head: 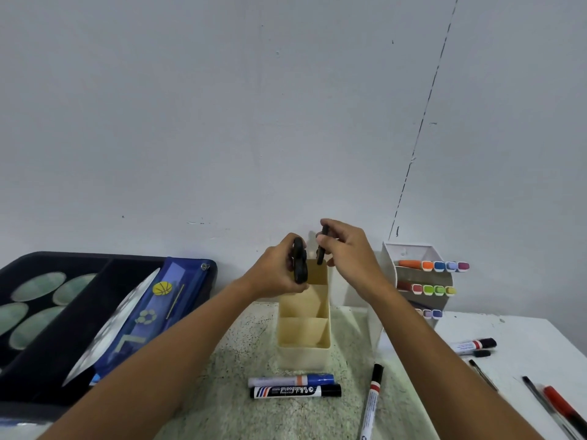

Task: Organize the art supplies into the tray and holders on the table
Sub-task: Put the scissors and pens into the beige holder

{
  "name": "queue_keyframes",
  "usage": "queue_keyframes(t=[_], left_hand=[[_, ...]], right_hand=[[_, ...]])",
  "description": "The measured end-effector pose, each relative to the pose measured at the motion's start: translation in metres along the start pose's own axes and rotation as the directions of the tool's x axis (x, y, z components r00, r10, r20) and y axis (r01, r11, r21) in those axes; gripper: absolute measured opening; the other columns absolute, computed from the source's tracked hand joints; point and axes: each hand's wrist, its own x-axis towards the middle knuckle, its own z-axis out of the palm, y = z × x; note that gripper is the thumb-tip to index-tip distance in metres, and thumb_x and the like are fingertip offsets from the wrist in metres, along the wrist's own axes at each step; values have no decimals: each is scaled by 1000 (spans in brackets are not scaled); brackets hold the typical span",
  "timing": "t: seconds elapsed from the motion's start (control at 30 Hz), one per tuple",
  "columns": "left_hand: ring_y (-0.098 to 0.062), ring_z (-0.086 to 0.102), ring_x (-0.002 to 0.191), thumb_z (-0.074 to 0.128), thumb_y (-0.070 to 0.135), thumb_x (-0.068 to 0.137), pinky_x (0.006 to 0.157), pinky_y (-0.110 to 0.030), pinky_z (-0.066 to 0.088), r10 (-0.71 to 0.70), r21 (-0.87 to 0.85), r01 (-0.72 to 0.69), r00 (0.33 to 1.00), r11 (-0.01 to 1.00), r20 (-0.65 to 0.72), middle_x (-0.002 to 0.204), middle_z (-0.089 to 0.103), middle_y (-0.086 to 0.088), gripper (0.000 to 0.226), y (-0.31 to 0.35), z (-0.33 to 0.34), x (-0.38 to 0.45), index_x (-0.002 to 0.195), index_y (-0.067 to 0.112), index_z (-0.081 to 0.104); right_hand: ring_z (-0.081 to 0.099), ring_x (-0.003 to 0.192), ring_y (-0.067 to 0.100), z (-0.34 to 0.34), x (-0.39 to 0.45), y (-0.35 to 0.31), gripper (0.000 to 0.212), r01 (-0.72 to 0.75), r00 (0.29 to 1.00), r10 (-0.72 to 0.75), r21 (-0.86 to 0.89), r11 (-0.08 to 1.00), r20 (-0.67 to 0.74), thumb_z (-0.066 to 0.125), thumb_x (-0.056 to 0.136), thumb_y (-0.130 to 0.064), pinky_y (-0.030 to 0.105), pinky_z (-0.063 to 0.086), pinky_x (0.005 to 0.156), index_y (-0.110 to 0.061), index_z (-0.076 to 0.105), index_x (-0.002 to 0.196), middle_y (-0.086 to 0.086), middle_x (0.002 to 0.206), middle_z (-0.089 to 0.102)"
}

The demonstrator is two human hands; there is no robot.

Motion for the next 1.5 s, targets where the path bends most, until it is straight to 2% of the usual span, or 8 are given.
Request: queue_keyframes(t=[0.2, 0.37, 0.47, 0.6, 0.77, 1.03, 1.2, 1.5], left_hand=[[-25, 64, 82, 81, 9, 64, 68, -37, 56, -7, -21, 6, 1000, 1000, -12, 93, 65, -10, 56, 2, 0, 0, 107, 21, 46], [-19, 62, 76, 79, 6, 63, 65, -30, 53, -4, 13, 4, 1000, 1000, -12, 89, 65, -1, 55, 5, 2, 2, 108, 15, 49], [-11, 61, 72, 76, 11, 59, 66, -27, 52, -31, -26, 31, 999, 999, -16, 84, 63, 6, 52, 9, 5, 6, 104, 16, 51], [-21, 64, 69, 71, 18, 56, 66, -37, 55, -48, -59, 48, 999, 997, 3, 77, 62, 4, 48, 14, 9, 11, 99, 12, 52], [-27, 67, 73, 75, 18, 60, 65, -41, 56, -76, -76, 76, 997, 994, 11, 87, 65, 0, 51, 13, 12, 15, 105, 11, 53], [-15, 69, 79, 91, 14, 58, 75, -29, 58, -122, -49, 122, 993, 991, 3, 106, 59, -3, 79, 7, 13, 11, 128, 21, 55], [-11, 71, 88, 84, 6, 68, 81, -31, 59, -133, -188, 143, 989, 972, 67, 108, 65, -1, 75, 8, 7, 3, 133, 24, 52], [-7, 68, 90, 81, 5, 76, 87, -21, 54, -201, -158, 207, 978, 965, 52, 96, 72, 1, 56, 12, 14, 3, 127, 8, 59]], right_hand=[[51, 76, 15, 1, 1, 0, 21, -11, 998, 16, 68, 998, -62, 53, 96, -15, 33, 41, 71, -4, 63, 110, 3, 79, 56], [51, 77, 17, 7, 3, 16, 23, -133, 991, 133, -13, 991, 34, 52, 95, -12, 33, 39, 69, 4, 60, 110, 26, 101, 62], [59, 91, 16, 13, 3, 33, 29, -153, 987, 156, -88, 984, 27, 52, 94, -10, 22, 43, 72, -8, 60, 122, 10, 105, 65], [58, 94, 14, 18, 1, 51, 32, -105, 994, 108, -167, 980, 8, 52, 95, -8, 12, 45, 70, -9, 60, 126, 2, 107, 60], [54, 114, 26, 17, 7, 56, 33, -101, 995, 100, -205, 974, -14, 52, 96, -11, 38, 43, 104, -8, 61, 129, 11, 126, 47], [59, 115, 25, 19, -3, 67, 32, -243, 960, 265, 203, 948, -86, 42, 102, -12, 48, 47, 101, -12, 58, 130, 9, 125, 63], [64, 102, 14, 17, -20, 80, 35, -260, 959, 279, 270, 927, -37, 39, 101, -6, 30, 54, 79, -27, 65, 112, 0, 112, 68], [60, 113, 28, 20, -37, 101, 52, -296, 955, 286, 182, 938, 77, 57, 87, 7, 48, 51, 97, -16, 58, 134, 11, 123, 63]])
